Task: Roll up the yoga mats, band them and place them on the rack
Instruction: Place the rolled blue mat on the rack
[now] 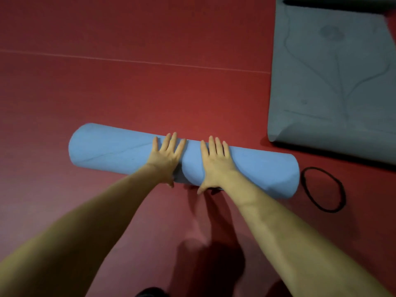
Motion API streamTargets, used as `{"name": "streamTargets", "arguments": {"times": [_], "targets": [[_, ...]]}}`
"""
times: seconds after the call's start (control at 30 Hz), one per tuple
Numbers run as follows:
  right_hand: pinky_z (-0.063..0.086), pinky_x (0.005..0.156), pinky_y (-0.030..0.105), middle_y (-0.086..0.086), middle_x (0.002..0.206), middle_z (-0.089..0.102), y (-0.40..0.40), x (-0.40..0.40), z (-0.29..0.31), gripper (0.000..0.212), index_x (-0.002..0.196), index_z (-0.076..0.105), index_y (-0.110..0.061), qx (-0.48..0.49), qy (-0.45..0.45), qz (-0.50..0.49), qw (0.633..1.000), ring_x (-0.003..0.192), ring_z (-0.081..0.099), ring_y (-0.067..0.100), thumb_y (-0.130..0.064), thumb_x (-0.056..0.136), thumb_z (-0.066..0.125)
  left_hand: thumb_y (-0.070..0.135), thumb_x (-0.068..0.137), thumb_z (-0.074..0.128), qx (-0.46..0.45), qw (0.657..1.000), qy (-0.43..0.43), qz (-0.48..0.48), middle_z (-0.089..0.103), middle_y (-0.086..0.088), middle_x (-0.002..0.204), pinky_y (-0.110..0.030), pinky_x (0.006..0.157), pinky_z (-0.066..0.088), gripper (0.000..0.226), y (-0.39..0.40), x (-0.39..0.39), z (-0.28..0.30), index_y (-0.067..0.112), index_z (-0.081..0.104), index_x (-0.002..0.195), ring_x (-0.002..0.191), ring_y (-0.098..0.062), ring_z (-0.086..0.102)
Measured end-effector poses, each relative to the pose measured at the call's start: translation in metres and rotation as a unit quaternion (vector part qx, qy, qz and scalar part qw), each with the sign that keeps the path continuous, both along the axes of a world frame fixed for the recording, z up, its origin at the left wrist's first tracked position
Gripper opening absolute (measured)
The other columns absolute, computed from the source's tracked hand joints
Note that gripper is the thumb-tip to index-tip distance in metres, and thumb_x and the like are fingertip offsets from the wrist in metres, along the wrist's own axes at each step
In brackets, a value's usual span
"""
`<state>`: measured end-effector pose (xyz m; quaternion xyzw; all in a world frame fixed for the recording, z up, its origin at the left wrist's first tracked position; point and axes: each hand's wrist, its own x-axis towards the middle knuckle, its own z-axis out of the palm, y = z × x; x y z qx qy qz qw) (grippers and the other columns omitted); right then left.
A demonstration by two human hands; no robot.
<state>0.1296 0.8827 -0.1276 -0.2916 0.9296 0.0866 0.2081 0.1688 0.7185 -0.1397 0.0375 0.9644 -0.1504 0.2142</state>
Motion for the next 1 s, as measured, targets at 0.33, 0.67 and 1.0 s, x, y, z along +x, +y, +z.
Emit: {"name": "streamTargets", "arguments": {"times": [0.33,0.67,1.0], "targets": [[0.022,0.111,0.056,0.013,0.142,0.032,-0.001,-0.005,0.020,0.123,0.147,0.011,-0.012,-0.001,0.021,-0.022,1.000,0.130,0.032,0.034,-0.046,0.055,0.084,0.044,0.060,0.081,0.024,0.999,0.040,-0.010,0.032,-0.016,0.140,-0.047,0.109,0.026,0.118,-0.001,-0.007,0.019,0.011,0.008,0.148,0.132,-0.031,0.031],[0.018,0.113,0.056,0.012,0.143,0.032,0.001,0.000,0.216,0.109,0.145,0.017,-0.014,-0.020,0.029,-0.025,0.999,0.131,0.031,0.033,-0.040,0.061,0.079,0.042,0.061,0.082,0.041,0.999,0.017,0.012,0.029,-0.016,0.142,-0.047,0.110,0.022,0.120,0.001,-0.002,0.219,0.012,0.005,0.148,0.134,-0.031,0.028],[0.020,0.112,0.055,0.012,0.143,0.032,-0.049,-0.008,0.506,0.116,0.146,0.016,-0.015,-0.013,0.044,-0.011,0.999,0.130,0.032,0.032,-0.048,0.056,0.080,0.046,0.062,0.082,0.041,0.999,0.032,0.004,0.029,-0.016,0.141,-0.048,0.109,0.024,0.121,-0.050,-0.009,0.507,0.011,0.004,0.148,0.133,-0.031,0.029]]}}
